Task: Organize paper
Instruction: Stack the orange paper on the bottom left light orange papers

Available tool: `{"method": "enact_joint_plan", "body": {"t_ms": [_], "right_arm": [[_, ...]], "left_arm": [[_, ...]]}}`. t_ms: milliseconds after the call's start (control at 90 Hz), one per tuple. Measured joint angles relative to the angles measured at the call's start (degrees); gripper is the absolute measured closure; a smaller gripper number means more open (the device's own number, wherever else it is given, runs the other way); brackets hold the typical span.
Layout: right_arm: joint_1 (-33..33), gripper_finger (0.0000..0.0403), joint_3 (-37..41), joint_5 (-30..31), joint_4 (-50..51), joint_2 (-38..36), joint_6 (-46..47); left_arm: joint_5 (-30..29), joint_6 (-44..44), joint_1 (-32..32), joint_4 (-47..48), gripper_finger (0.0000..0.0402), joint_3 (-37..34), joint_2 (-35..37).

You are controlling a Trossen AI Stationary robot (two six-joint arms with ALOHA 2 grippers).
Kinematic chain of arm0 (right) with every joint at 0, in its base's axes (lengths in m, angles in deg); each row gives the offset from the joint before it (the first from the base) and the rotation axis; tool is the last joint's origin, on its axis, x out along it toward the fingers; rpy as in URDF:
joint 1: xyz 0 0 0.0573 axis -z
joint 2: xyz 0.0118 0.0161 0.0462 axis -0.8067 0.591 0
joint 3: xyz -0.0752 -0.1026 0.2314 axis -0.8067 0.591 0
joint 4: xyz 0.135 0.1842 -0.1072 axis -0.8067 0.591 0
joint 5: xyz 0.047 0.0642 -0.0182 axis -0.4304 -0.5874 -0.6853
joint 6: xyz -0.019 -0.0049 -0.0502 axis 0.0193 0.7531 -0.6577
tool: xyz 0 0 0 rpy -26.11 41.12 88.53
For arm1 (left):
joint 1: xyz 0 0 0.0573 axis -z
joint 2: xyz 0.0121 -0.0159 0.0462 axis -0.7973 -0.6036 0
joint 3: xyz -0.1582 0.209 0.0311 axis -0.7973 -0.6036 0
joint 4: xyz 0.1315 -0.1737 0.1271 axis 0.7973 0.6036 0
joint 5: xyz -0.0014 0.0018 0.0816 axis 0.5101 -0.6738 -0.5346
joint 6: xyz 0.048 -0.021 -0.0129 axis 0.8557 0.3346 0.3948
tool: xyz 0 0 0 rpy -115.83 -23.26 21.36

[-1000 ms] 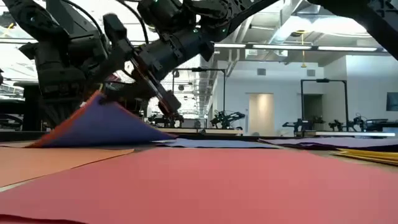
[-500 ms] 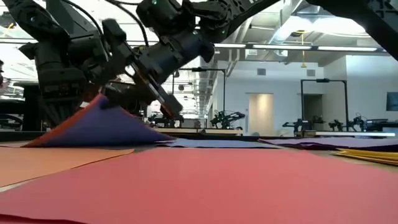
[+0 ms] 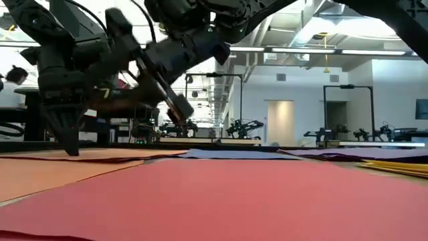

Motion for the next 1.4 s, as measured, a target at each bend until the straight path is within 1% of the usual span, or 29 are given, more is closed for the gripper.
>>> {"method": "enact_joint_plan", "body": {"t_ms": [44,211,267,322,433,578,889,1078,1256,1400], "right_arm": [[0.08,0.0267,0.02,1.09,2.36,0.02,-0.65],[-0.57,0.0267,0.02,0.76,9.34,0.02,-2.4],[-1.33,0.0267,0.02,3.02,10.03,0.09,-1.65],[-1.89,0.0267,0.0,5.8,9.41,0.8,-0.63],[-2.09,0.0267,0.04,8.74,9.15,1.87,0.07],[-1.93,0.0267,-0.04,10.26,9.24,2.6,1.12],[-2.28,0.0267,-0.07,10.05,10.16,2.8,-0.03],[-2.42,0.0267,-0.07,9.92,9.82,2.8,1.27],[-2.23,0.0267,0.0,11.04,8.86,2.8,1.37],[-1.62,0.0267,0.07,13.23,6.12,2.87,1.16]], "left_arm": [[0.0,-0.09,0.0,0.01,0.0283,0.0,0.0],[-0.04,-0.24,0.0,0.01,0.0283,0.02,0.0],[-0.07,-0.26,0.0,-0.01,0.0283,0.02,0.0],[-0.07,-0.28,0.0,-0.01,0.0283,0.02,0.0],[-0.15,-0.5,0.0,-0.01,0.0283,0.02,0.0],[-0.24,-0.46,0.0,-0.03,0.0283,0.02,0.0],[-0.26,-0.44,0.0,-0.05,0.0283,0.02,0.02],[-0.26,-0.44,0.0,-0.05,0.0283,0.02,0.02],[-0.26,-0.42,0.0,-0.05,0.0283,0.02,0.02],[-0.28,-0.39,0.0,-0.08,0.0283,0.02,0.02]]}}
